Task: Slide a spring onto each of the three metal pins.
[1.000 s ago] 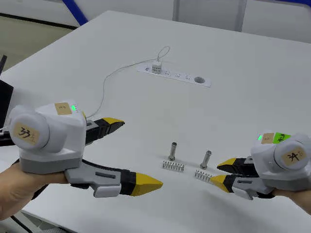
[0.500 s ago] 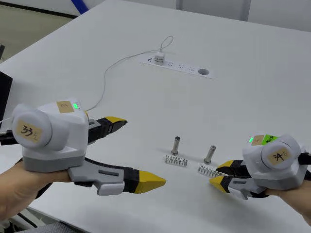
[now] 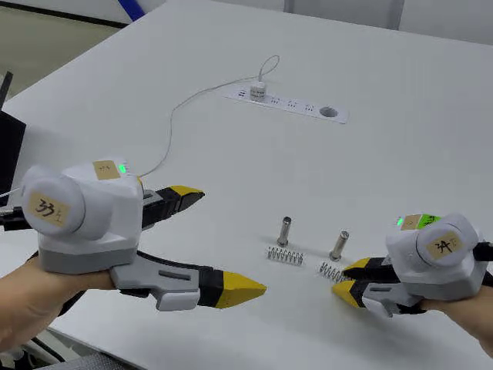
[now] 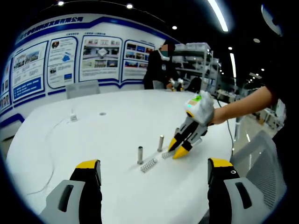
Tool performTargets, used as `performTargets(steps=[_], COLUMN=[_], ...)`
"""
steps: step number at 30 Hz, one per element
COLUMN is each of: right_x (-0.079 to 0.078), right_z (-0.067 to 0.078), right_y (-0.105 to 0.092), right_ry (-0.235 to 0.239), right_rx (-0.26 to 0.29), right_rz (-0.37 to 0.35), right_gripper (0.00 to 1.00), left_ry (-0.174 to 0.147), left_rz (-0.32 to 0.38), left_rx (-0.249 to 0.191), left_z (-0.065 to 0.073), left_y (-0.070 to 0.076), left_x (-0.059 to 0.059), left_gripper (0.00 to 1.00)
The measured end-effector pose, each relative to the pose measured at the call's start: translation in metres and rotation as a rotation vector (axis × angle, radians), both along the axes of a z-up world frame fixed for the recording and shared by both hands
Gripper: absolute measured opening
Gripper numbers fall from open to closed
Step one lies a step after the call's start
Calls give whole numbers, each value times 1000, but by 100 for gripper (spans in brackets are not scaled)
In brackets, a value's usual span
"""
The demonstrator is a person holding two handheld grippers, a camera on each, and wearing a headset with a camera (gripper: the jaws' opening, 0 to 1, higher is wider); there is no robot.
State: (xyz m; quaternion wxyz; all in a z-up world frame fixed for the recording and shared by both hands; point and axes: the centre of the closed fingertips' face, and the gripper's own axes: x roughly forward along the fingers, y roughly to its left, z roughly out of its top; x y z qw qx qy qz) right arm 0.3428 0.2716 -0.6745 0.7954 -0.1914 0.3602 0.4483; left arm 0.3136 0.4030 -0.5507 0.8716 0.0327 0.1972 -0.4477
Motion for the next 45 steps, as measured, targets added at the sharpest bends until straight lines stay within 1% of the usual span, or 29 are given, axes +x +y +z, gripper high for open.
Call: performTargets(steps=[3,5,9,11,15,16,19,21,23,24,26,27,30,32,34,35,36,37,39,42,45], right_x=[0,-2,-1,-1,0,0,-2,-4,-6,-7,-7,-8,-11,-14,-18,-21,-22,-25,-32,-41,-48], right_z=[0,0,0,0,1,2,9,17,26,33,41,48,67,78,87,91,95,102,110,118,122], right_y=[-1,-1,-1,-1,-3,-3,-3,-3,0,0,1,1,3,5,5,5,6,7,11,14,15], right_ry=[-5,-3,-6,-1,-13,-12,-12,-24,-24,-30,-43,-52,-77,-101,-120,-119,-123,-134,-148,-160,-168], right_rx=[3,10,15,13,-9,-8,14,18,46,56,57,58,69,60,39,36,37,37,38,22,7], right_rz=[6,5,-10,-21,-22,-24,-26,-16,-11,-1,19,34,78,116,159,167,169,185,222,265,294], right_gripper=[14,11,11,11,10,10,10,10,10,10,10,10,10,10,10,10,10,10,10,10,10], left_ry=[-1,-1,-4,-8,-15,-15,-21,-25,-30,-34,-37,-44,-54,-59,-60,-58,-54,-59,-71,-79,-83], left_rz=[-3,-1,1,-4,-11,-11,-16,-18,-21,-27,-33,-37,-66,-92,-119,-129,-138,-154,-174,-200,-221], left_rx=[2,-1,3,-2,14,16,22,27,32,31,22,19,30,34,38,40,48,65,75,69,75], left_z=[0,0,0,3,4,4,6,8,10,12,16,18,20,22,23,23,23,22,22,25,24], left_y=[-1,-1,-1,-2,-3,-4,-5,-6,-9,-12,-17,-21,-31,-39,-47,-50,-53,-58,-65,-76,-84], left_x=[-2,-2,-3,-6,-9,-10,-12,-12,-12,-13,-13,-12,-14,-15,-17,-18,-18,-19,-20,-22,-24], left_gripper=[97,97,97,97,97,97,96,96,95,95,93,92,92,90,88,88,87,85,83,80,77])
